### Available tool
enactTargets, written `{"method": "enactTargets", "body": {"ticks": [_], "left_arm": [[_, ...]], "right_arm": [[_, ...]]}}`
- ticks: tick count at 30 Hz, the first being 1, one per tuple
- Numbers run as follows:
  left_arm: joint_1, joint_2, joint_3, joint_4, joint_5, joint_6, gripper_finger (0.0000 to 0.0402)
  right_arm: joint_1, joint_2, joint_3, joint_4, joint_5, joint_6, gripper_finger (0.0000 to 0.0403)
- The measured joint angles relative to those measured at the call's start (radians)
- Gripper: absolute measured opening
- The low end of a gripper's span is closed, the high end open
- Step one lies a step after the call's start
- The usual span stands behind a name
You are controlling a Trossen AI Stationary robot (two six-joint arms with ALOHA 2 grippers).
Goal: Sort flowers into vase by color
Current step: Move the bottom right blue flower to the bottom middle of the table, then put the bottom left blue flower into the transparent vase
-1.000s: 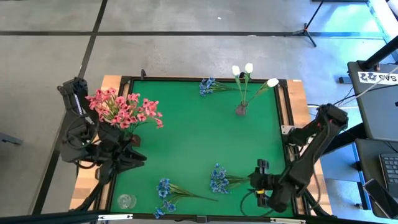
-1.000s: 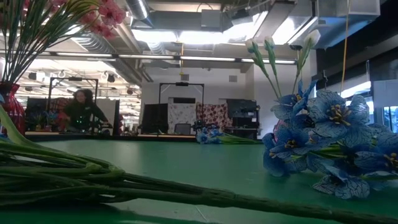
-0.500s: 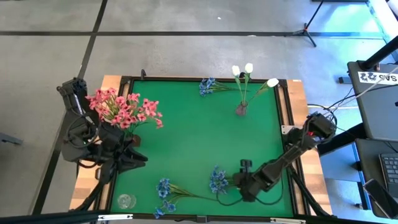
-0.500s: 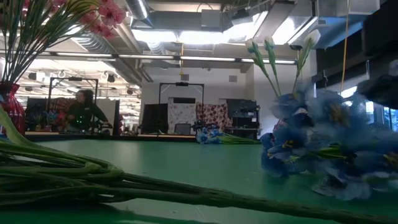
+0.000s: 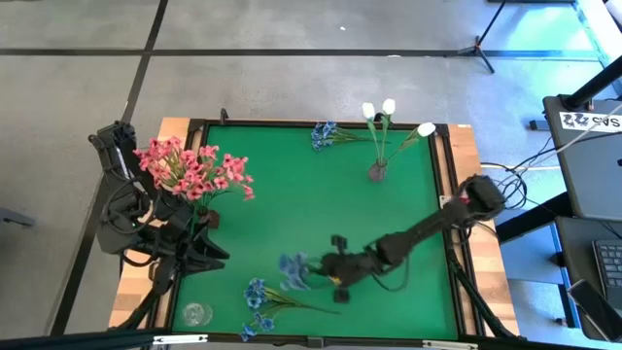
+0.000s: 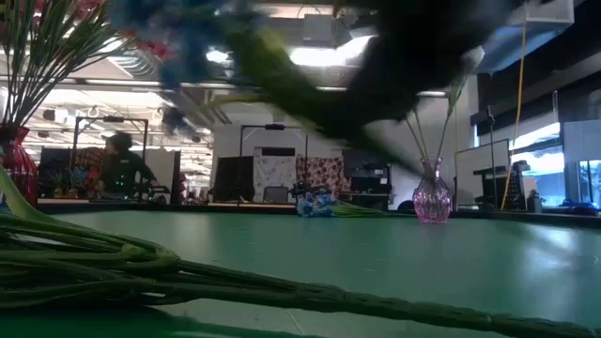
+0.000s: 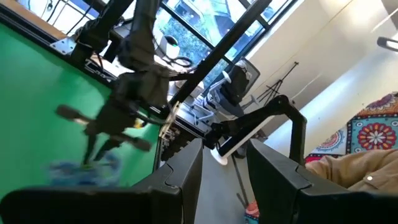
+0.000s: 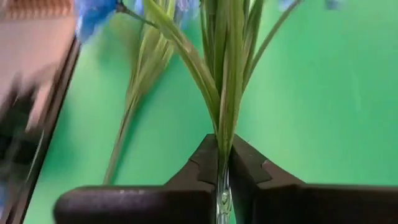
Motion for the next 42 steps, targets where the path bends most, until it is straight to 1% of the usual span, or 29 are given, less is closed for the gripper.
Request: {"method": "enactTargets", "body": {"ticks": [1,3,5,8,11,13,15,18,21,22,27,32,35,38,42], "left_arm": [[0.001,0.000,0.000,-0.001,0.000,0.000,0.0121],[0.000,0.000,0.000,0.000,0.000,-0.002,0.0121],[0.000,0.005,0.000,-0.001,0.000,-0.004,0.0121],[0.014,0.028,0.000,-0.001,0.001,-0.003,0.0121],[0.047,0.063,0.000,-0.002,0.018,0.022,0.0121],[0.069,0.087,0.000,-0.002,0.033,0.030,0.0121],[0.088,0.114,0.000,-0.002,0.057,0.057,0.0121],[0.098,0.159,0.000,-0.003,0.076,0.116,0.0121],[0.098,0.199,0.000,-0.003,0.085,0.161,0.0121],[0.097,0.214,0.000,-0.005,0.088,0.166,0.0121],[0.095,0.321,0.000,-0.036,0.137,0.161,0.0121],[0.101,0.447,0.000,-0.053,0.148,0.159,0.0121],[0.117,0.523,0.000,-0.055,0.201,0.121,0.0124],[0.136,0.594,0.000,-0.055,0.269,0.076,0.0140],[0.168,0.660,0.000,-0.055,0.281,0.050,0.0179]], "right_arm": [[-0.027,0.019,0.005,0.041,0.000,-0.006,0.0011],[-0.069,0.052,0.024,0.070,-0.007,-0.025,0.0013],[-0.103,0.087,0.040,0.068,-0.024,-0.028,0.0032],[-0.122,0.111,0.048,0.045,-0.071,-0.027,0.0096],[-0.128,0.106,0.052,0.030,-0.105,-0.019,0.0176],[-0.125,0.086,0.054,-0.025,-0.104,-0.014,0.0228],[-0.111,0.066,0.091,-0.093,-0.084,0.002,0.0271],[-0.082,0.040,0.157,-0.233,-0.031,0.003,0.0308],[-0.054,0.042,0.224,-0.374,-0.015,0.002,0.0319],[-0.045,0.042,0.243,-0.394,-0.014,0.003,0.0319],[-0.025,0.042,0.282,-0.439,-0.007,0.042,0.0319],[-0.026,0.042,0.285,-0.447,-0.008,0.123,0.0319],[-0.026,0.042,0.285,-0.447,-0.019,0.137,0.0319],[-0.026,0.042,0.285,-0.454,-0.034,0.139,0.0319],[-0.026,0.042,0.285,-0.470,-0.059,0.145,0.0319]]}}
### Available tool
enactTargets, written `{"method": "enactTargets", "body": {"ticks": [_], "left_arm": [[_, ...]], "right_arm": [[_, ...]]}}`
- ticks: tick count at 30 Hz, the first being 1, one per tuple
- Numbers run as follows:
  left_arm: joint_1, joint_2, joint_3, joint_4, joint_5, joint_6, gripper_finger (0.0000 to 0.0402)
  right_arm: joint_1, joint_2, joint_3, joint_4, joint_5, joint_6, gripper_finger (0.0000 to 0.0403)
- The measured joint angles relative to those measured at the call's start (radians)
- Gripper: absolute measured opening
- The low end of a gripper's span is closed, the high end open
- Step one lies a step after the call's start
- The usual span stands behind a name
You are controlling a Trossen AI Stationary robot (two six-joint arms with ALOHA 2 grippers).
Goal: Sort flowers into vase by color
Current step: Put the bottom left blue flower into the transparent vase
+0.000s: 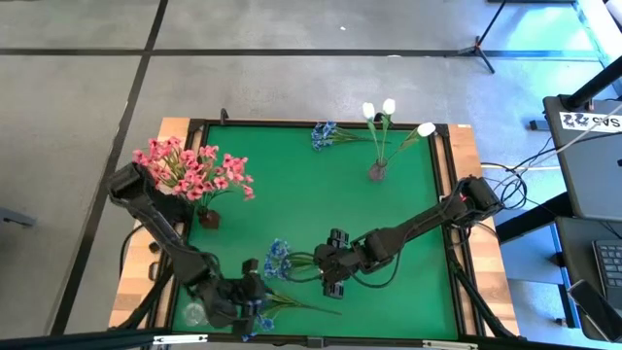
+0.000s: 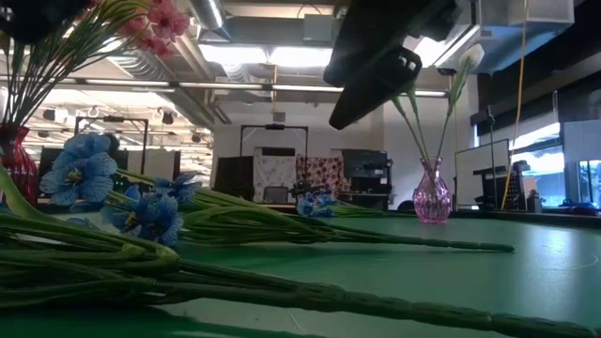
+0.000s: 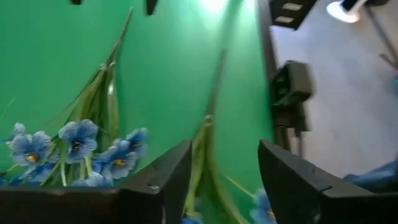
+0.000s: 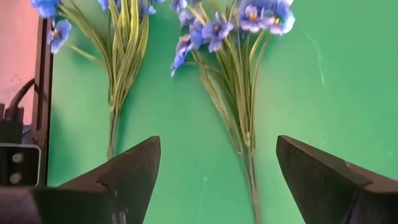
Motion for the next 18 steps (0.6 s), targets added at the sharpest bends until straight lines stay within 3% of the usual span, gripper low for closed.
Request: {"method": "enactTargets", "body": {"ticks": [8,18], "left_arm": [[0.057,0.149,0.000,0.053,0.050,0.006,0.0230],[0.066,0.293,0.003,0.090,0.108,-0.002,0.0221]], "right_arm": [[0.000,0.000,0.000,-0.047,-0.018,0.016,0.0319],[0.000,0.000,0.000,-0.078,-0.031,0.019,0.0319]]}}
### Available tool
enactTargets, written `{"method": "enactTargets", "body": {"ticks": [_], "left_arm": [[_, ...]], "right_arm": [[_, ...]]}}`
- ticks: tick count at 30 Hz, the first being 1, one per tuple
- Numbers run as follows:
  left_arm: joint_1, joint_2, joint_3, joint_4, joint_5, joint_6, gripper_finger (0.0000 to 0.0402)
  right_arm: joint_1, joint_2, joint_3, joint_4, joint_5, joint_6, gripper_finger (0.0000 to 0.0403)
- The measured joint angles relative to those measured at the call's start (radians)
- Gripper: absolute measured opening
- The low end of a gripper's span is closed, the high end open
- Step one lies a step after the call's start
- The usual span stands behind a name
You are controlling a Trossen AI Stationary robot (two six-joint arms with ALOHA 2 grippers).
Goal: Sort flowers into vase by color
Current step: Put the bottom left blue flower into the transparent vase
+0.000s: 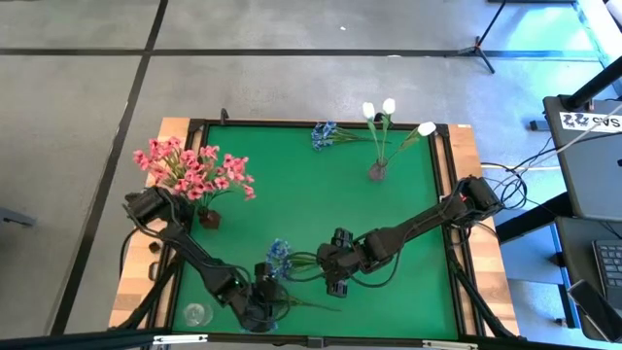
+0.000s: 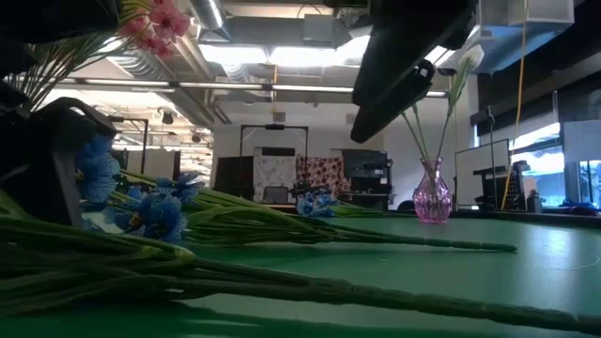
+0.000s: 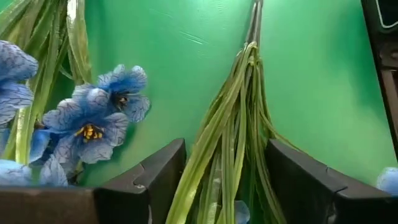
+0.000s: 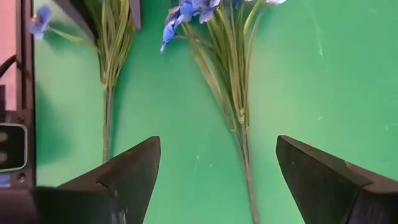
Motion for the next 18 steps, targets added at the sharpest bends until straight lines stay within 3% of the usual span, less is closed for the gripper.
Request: {"method": "enactTargets", "body": {"ticks": [5,12,18], "left_arm": [[-0.001,-0.016,0.000,-0.042,0.015,0.004,0.0165],[-0.001,-0.101,-0.005,-0.209,0.085,0.001,0.0018],[-0.004,-0.225,0.071,-0.432,0.188,0.000,0.0015]], "right_arm": [[0.000,0.000,0.044,-0.111,-0.007,-0.002,0.0319],[0.000,0.000,0.148,-0.300,0.054,-0.032,0.0319],[0.000,0.000,0.201,-0.385,0.090,-0.032,0.0319]]}}
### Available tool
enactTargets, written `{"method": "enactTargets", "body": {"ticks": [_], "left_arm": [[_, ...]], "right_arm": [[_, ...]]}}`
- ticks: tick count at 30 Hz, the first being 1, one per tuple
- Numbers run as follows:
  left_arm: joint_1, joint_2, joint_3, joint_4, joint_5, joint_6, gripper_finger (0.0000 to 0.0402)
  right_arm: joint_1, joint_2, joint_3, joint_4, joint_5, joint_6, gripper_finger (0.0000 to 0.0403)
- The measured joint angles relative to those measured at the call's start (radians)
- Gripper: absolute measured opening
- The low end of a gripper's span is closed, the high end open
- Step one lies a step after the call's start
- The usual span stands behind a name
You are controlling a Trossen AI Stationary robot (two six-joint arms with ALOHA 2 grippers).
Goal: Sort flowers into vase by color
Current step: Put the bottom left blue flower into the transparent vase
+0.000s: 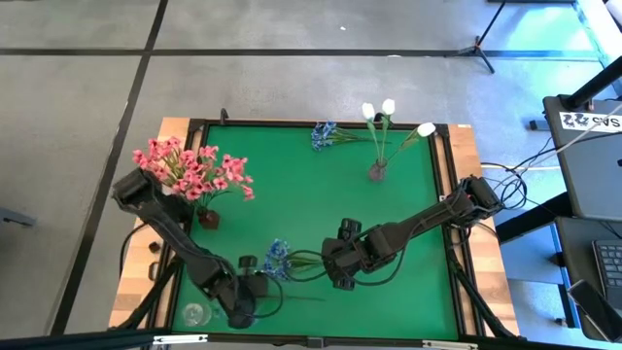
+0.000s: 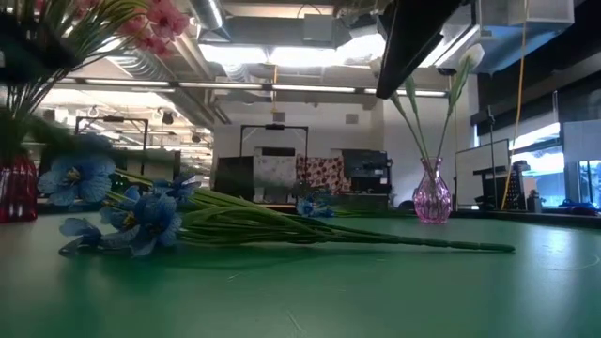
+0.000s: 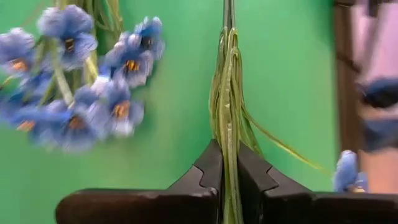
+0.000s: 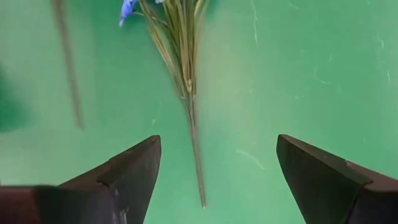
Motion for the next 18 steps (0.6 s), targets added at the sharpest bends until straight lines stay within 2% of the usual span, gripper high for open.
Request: {"method": "enactTargets", "body": {"ticks": [7,13,18], "left_arm": [[0.005,-0.163,0.219,-0.450,0.199,-0.015,0.0012],[0.018,-0.247,0.408,-0.789,0.517,-0.149,0.0011],[0.012,-0.275,0.472,-0.971,0.791,-0.326,0.0010]], "right_arm": [[0.000,0.000,0.001,0.011,0.003,0.000,0.0319],[-0.001,0.000,0.001,0.073,0.044,-0.002,0.0319],[-0.001,0.000,0.001,0.120,0.123,-0.002,0.0319]]}}
